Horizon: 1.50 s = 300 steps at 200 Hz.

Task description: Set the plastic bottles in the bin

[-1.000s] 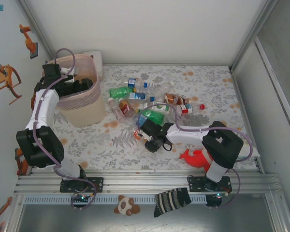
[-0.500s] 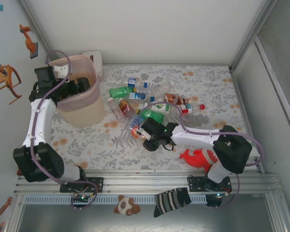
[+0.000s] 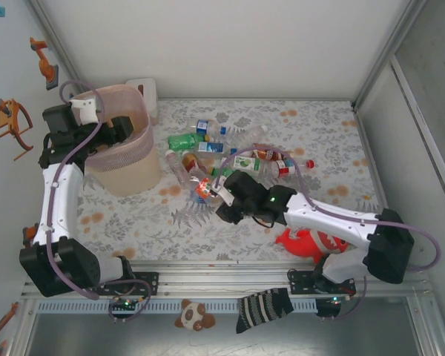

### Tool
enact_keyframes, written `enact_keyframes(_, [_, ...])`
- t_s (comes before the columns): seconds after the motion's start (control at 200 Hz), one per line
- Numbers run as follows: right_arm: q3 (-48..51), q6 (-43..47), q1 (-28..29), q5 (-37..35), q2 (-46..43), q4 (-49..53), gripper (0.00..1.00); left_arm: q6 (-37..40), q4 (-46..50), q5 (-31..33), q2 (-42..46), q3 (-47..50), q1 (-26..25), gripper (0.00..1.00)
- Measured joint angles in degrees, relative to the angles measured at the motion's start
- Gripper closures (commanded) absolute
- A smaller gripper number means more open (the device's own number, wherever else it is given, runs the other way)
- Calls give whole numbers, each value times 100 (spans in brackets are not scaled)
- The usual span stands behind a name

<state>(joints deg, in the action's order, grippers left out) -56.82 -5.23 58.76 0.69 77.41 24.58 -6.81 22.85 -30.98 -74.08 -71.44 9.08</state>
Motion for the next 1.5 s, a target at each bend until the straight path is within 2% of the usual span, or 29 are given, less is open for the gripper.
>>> enact_keyframes(0.16, [-92,59,0,-26,-363,0,84,-4,31,-17,-13,-103,83,13])
enact_keyframes(0.295, [-208,83,0,-28,-549,0,84,-96,170,-275,-48,-588,81,12])
enact_keyframes(0.491, [-428,81,2,-28,-802,-48,84,-621,181,-1091,-48,-1316,57,11])
enact_keyframes(0.631, [-501,55,17,-26,-1067,-308,84,-1123,140,-1711,-46,-1556,-140,11])
enact_keyframes(0.891, [-584,-144,26,-24,-1471,-935,85,-1829,-192,-2350,55,-1585,-1204,10])
enact_keyframes(1.137, [-730,-317,26,-125,-1755,-1421,85,-2393,-1314,-2712,601,-1248,-2293,7])
enact_keyframes(1.337, [-927,-452,26,-219,-1880,-1768,85,-2417,-2035,-2922,815,-1167,-3163,6])
enact_keyframes(1.502, [-1082,-619,26,151,-1884,-2046,85,-2194,-2225,-2951,815,-1163,-3794,5])
